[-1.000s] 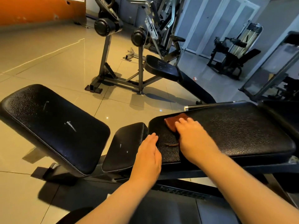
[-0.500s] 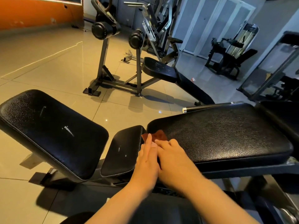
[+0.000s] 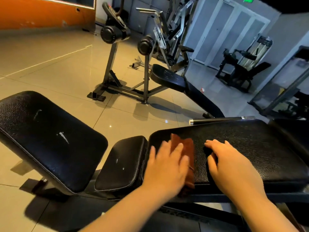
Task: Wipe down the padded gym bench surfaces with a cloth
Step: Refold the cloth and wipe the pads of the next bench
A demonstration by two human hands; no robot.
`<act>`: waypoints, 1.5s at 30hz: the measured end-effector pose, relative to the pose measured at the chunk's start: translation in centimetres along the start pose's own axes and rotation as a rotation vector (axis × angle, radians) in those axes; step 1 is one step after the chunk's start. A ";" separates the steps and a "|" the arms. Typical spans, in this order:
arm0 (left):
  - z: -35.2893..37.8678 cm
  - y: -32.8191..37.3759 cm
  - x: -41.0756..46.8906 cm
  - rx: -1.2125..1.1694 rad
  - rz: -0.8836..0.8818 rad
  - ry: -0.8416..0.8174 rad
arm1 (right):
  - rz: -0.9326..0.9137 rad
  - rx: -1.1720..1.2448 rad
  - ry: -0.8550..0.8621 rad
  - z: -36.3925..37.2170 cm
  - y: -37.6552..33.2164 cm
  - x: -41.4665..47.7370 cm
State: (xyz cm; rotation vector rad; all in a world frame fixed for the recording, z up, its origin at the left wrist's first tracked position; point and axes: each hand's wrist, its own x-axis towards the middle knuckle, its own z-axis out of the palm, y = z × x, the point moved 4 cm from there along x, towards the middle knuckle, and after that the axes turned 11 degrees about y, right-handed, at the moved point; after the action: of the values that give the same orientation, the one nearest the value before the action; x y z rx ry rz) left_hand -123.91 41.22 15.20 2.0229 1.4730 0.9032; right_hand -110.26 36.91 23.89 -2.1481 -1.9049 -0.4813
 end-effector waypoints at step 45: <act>1.0 3.4 2.5 -0.154 0.248 -0.002 | -0.153 -0.086 0.123 1.9 0.6 0.6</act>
State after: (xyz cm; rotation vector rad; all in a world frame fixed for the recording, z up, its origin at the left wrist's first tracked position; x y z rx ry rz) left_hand -120.54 42.51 17.53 2.1192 1.1292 1.0775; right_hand -109.46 38.10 22.35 -1.9801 -2.0227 -0.7193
